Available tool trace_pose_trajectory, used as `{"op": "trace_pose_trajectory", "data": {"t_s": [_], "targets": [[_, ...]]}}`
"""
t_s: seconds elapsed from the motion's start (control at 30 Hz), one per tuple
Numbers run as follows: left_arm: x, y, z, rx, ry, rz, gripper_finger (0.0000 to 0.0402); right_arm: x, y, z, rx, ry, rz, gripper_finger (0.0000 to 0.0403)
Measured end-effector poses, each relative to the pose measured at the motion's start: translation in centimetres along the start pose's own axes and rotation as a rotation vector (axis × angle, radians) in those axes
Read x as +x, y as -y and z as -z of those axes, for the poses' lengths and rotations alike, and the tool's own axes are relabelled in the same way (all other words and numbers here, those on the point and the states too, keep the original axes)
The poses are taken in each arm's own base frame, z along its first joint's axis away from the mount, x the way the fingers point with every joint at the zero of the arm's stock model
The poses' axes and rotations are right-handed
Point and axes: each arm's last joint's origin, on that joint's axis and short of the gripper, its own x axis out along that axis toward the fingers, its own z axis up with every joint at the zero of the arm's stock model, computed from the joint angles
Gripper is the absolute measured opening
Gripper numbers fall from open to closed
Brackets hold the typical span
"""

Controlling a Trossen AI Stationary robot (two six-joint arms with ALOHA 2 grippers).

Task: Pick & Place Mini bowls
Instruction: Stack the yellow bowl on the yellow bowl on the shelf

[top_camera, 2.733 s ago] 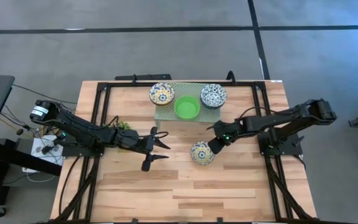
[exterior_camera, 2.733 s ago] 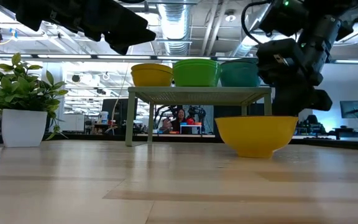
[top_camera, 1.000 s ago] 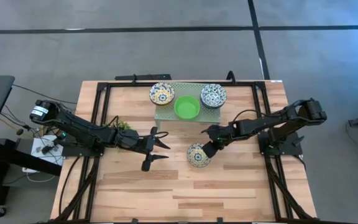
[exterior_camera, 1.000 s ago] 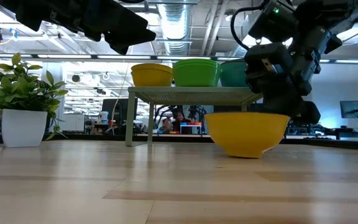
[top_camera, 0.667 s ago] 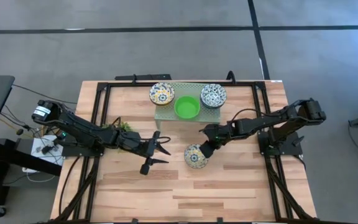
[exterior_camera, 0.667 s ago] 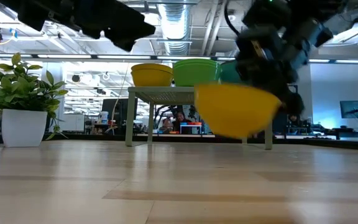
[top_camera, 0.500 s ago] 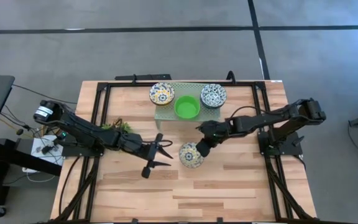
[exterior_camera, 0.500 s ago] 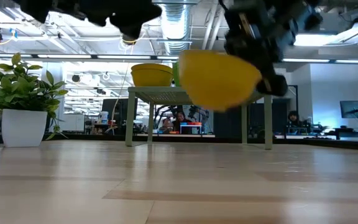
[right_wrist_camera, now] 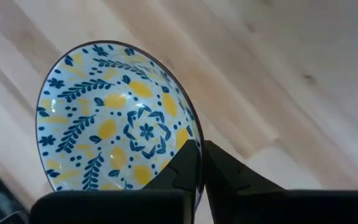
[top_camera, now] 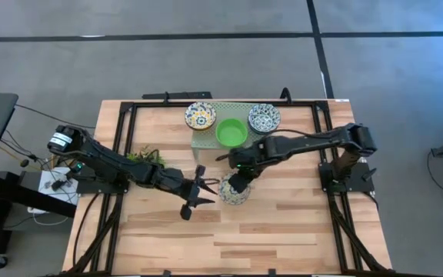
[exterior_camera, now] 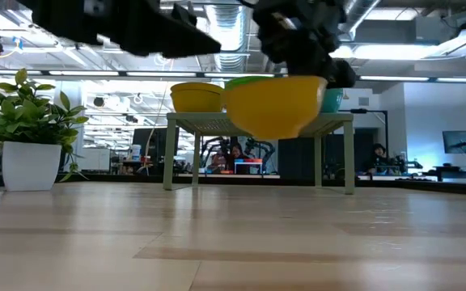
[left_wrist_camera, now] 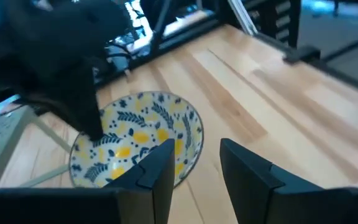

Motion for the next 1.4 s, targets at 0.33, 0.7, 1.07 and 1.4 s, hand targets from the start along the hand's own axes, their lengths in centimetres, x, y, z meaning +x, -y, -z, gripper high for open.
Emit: {"op": "trace_pose_trajectory", "data": {"t_s": [0.33,0.7,1.07,1.4], "targets": [[1.8,1.2,2.2,0.199,-0.104,0.022,0.013,0.2,-2.5,-3.8,0.016,-0.073,-0.012,0.0013],[1.9,1.2,2.7,0.232,-0.167,-0.015,0.0113,0.2,-3.3,-5.0,0.06,-0.131,-0.056,0.0015],[1.9,1.3,2.9,0.236,-0.187,-0.012,0.0019,-0.1,-2.9,-5.9,0.024,-0.127,-0.115,0.0075],[1.9,1.7,2.9,0.2,-0.195,-0.012,0.002,-2.9,-2.8,-7.9,-0.049,-0.071,-0.192,0.0113]]}}
